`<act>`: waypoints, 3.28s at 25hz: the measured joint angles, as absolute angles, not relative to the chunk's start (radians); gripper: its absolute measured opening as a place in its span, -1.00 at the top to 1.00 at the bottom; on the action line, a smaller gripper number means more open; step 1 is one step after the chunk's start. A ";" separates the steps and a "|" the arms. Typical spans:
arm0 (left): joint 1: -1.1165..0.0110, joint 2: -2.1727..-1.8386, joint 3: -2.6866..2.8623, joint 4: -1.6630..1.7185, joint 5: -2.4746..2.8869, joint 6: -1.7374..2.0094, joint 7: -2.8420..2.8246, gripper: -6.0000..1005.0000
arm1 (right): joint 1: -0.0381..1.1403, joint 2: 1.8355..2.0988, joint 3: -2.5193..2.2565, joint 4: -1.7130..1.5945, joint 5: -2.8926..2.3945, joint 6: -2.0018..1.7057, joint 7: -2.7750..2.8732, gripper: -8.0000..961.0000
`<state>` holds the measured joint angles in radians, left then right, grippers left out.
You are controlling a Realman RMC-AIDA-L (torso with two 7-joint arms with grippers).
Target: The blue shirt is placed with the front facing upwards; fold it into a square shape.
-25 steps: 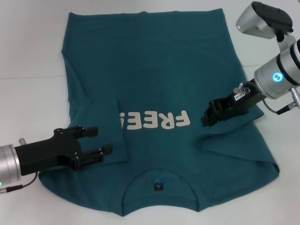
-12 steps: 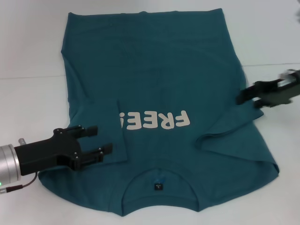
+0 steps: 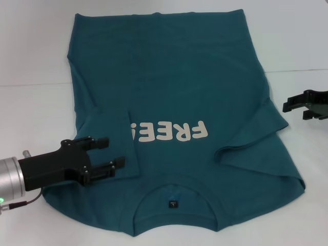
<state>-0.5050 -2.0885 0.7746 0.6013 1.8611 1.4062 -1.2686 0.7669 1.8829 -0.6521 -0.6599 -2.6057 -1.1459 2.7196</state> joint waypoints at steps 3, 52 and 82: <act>-0.505 -2.089 0.775 0.601 1.862 1.406 -1.269 -0.42 | 0.768 1.884 -0.656 -0.639 -2.608 -1.110 2.718 -0.36; -0.499 -2.089 0.775 0.601 1.860 1.411 -1.264 -0.42 | 0.805 1.947 -0.697 -0.527 -2.519 -0.949 2.603 0.63; -0.505 -2.089 0.775 0.603 1.862 1.414 -1.264 -0.42 | 0.769 1.904 -0.692 -0.515 -2.516 -0.929 2.639 -0.32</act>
